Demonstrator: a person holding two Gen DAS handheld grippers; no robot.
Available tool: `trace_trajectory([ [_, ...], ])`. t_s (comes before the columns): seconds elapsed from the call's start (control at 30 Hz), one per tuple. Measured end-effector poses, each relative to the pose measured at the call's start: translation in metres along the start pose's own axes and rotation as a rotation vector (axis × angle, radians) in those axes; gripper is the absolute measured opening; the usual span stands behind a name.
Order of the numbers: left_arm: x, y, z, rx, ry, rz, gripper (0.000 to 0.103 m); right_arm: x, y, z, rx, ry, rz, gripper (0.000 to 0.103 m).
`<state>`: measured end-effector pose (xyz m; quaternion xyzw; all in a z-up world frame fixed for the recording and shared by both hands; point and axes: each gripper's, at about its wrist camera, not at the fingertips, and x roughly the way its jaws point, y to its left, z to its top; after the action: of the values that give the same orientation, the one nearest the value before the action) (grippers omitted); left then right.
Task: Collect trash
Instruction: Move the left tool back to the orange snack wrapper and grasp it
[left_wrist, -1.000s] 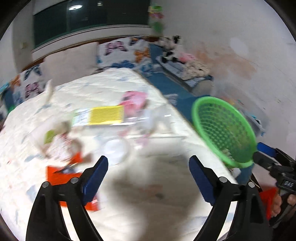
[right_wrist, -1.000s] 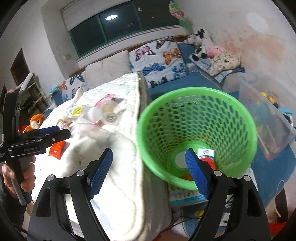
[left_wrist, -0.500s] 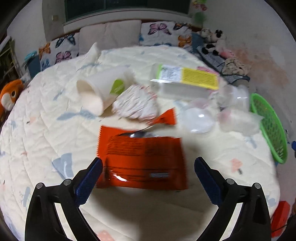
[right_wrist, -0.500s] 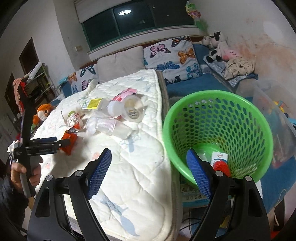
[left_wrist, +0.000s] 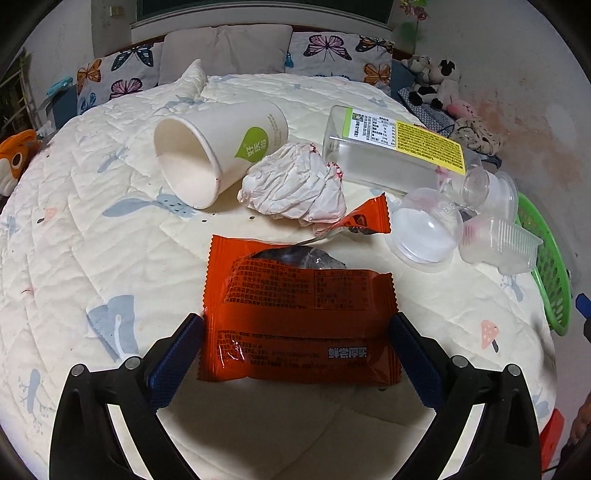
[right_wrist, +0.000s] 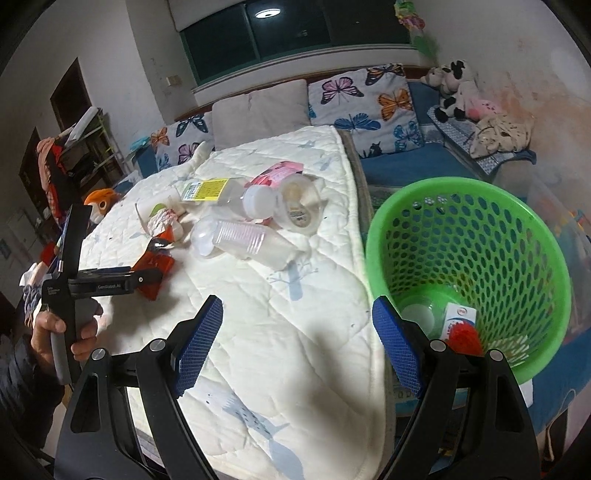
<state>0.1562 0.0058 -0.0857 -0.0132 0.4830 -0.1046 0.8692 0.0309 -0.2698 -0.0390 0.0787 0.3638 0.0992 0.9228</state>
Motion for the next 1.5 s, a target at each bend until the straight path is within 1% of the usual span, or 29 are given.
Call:
trace_trajectory([
  [0.2, -0.006, 0.003, 0.000, -0.017, 0.000, -0.074, 0.096, 0.003, 0.001, 0.001, -0.002, 0.005, 0.006, 0.083],
  [0.5, -0.009, -0.003, -0.003, -0.004, -0.003, -0.110, 0.096, 0.005, 0.000, -0.001, 0.002, 0.012, 0.009, 0.083],
  [0.67, -0.003, -0.009, -0.003, 0.026, 0.016, -0.071, 0.096, 0.006, 0.001, -0.001, -0.003, 0.014, 0.012, 0.083],
  [0.83, 0.000, -0.017, -0.006, 0.084, 0.018, -0.022, 0.096, 0.007, 0.003, -0.001, -0.008, 0.018, 0.020, 0.083],
  [0.9, -0.001, -0.018, -0.006, 0.091, 0.018, -0.020, 0.096, 0.008, 0.003, 0.000, -0.010, 0.020, 0.021, 0.083],
  [1.0, -0.003, -0.015, -0.005, 0.075, 0.023, -0.057, 0.096, 0.009, 0.003, 0.000, -0.010, 0.022, 0.022, 0.083],
  [1.1, -0.002, -0.016, -0.006, 0.083, 0.026, -0.057, 0.096, 0.011, 0.004, 0.000, -0.011, 0.024, 0.024, 0.083],
  [1.17, -0.001, -0.017, -0.007, 0.094, 0.024, -0.050, 0.096, 0.011, 0.005, -0.001, -0.013, 0.026, 0.025, 0.083],
  [1.3, 0.001, -0.025, -0.011, 0.148, 0.006, -0.005, 0.096, 0.012, 0.006, 0.000, -0.015, 0.027, 0.025, 0.083],
  [1.33, 0.000, -0.026, -0.012, 0.151, 0.000, -0.005, 0.094, 0.012, 0.006, 0.000, -0.014, 0.027, 0.024, 0.083],
  [1.4, -0.002, -0.027, -0.012, 0.156, -0.009, -0.012, 0.085, 0.012, 0.006, -0.001, -0.015, 0.027, 0.026, 0.083],
  [1.47, -0.006, -0.028, -0.011, 0.161, -0.021, -0.008, 0.073, 0.013, 0.006, -0.001, -0.017, 0.028, 0.025, 0.083],
  [1.5, -0.007, -0.027, -0.010, 0.157, -0.021, -0.014, 0.071, 0.014, 0.006, 0.000, -0.018, 0.029, 0.026, 0.083],
])
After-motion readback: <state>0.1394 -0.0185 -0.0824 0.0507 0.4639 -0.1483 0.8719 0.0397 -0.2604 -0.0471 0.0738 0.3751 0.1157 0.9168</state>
